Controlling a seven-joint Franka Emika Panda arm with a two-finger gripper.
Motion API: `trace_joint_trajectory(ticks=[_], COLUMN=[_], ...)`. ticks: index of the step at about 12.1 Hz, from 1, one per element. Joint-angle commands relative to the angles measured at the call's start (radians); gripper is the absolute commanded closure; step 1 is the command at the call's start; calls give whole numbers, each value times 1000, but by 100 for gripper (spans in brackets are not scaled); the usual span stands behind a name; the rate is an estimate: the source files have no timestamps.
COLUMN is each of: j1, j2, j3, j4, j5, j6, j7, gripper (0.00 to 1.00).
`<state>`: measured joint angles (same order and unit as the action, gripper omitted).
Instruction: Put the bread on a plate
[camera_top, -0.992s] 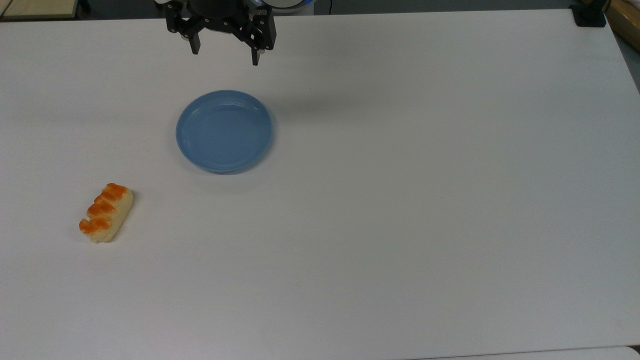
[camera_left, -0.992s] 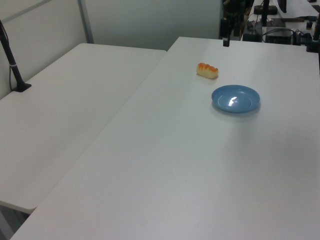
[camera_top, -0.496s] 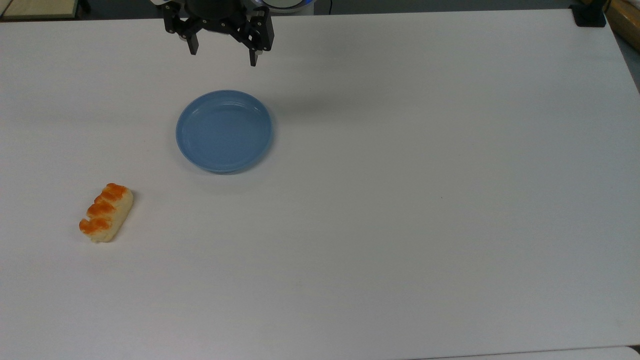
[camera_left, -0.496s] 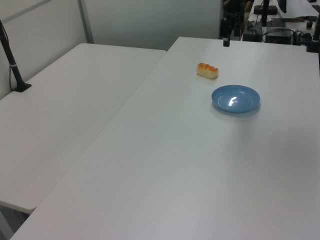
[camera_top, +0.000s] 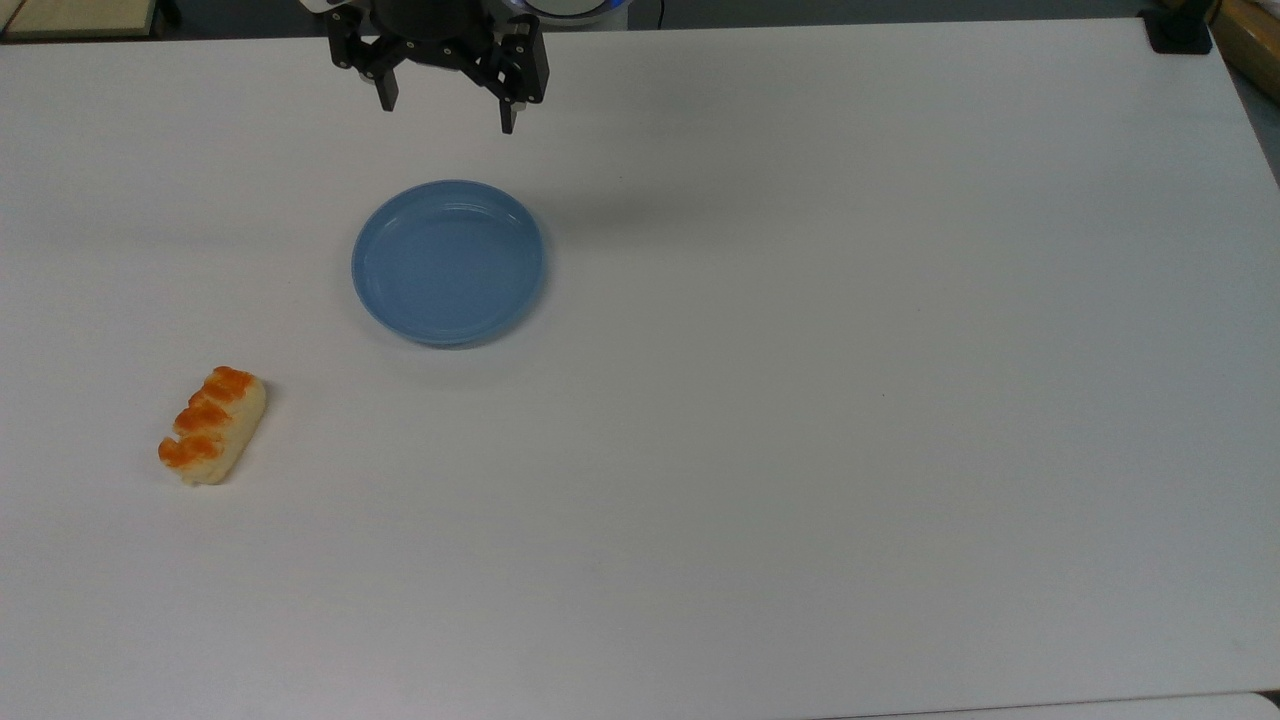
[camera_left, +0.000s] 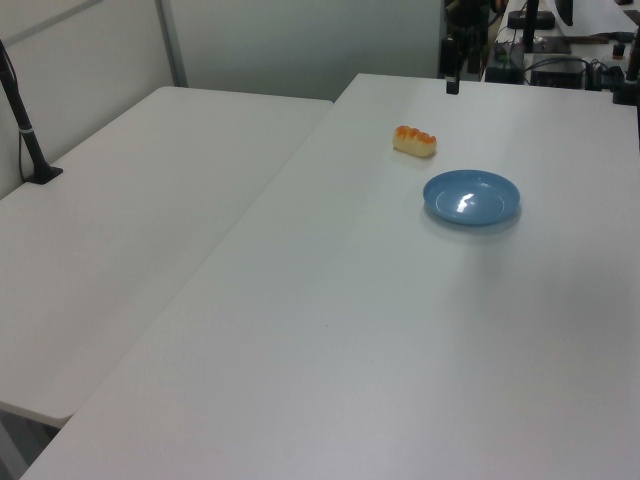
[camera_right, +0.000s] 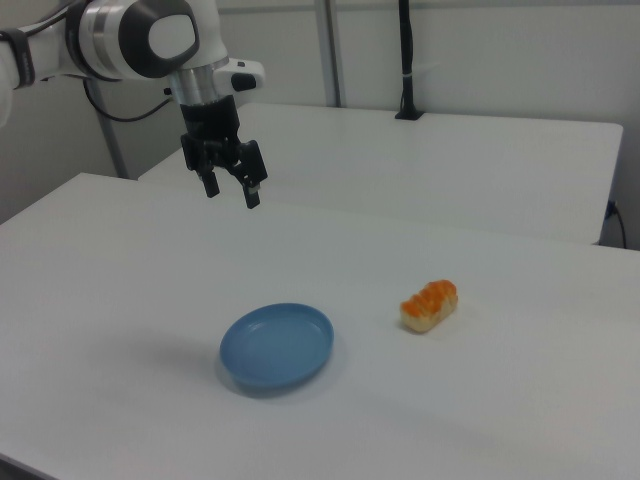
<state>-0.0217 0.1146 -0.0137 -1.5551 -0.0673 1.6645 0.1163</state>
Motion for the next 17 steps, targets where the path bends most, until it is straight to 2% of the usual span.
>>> trace_joint_trajectory(ticks=[1, 8, 10, 14, 17], j1=[3, -1, -3, -20, -66], j2=[-4, -10, -1, 63, 146], j3=[-2, 3, -11, -107, -140], j4=[-11, -10, -8, -8, -8], j5=[21, 38, 40, 41, 32], j6=[8, 1, 14, 187, 322], j7=[-41, -44, -44, -44, -44], gripper=[0, 0, 0, 0, 0])
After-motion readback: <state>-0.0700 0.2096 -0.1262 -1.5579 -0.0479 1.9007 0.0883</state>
